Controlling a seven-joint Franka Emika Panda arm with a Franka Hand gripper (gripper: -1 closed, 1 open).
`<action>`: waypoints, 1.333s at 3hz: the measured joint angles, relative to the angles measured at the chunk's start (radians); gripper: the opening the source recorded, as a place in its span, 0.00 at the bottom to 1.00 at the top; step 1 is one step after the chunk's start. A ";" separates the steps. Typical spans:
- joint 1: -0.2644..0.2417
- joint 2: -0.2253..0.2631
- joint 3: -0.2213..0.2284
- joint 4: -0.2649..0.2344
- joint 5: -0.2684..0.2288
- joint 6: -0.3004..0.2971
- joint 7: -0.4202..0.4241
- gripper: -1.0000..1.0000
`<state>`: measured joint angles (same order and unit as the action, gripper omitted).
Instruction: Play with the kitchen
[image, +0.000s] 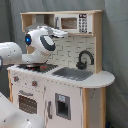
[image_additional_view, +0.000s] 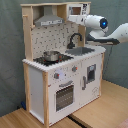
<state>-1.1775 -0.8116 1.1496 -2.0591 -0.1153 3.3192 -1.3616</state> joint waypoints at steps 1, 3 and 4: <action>0.059 -0.034 0.033 0.004 0.000 -0.027 0.075 1.00; 0.185 -0.123 0.027 -0.048 0.002 -0.041 0.207 1.00; 0.214 -0.165 0.019 -0.069 0.005 -0.054 0.291 1.00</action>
<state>-0.9640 -0.9764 1.1690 -2.1279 -0.1104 3.2653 -1.0707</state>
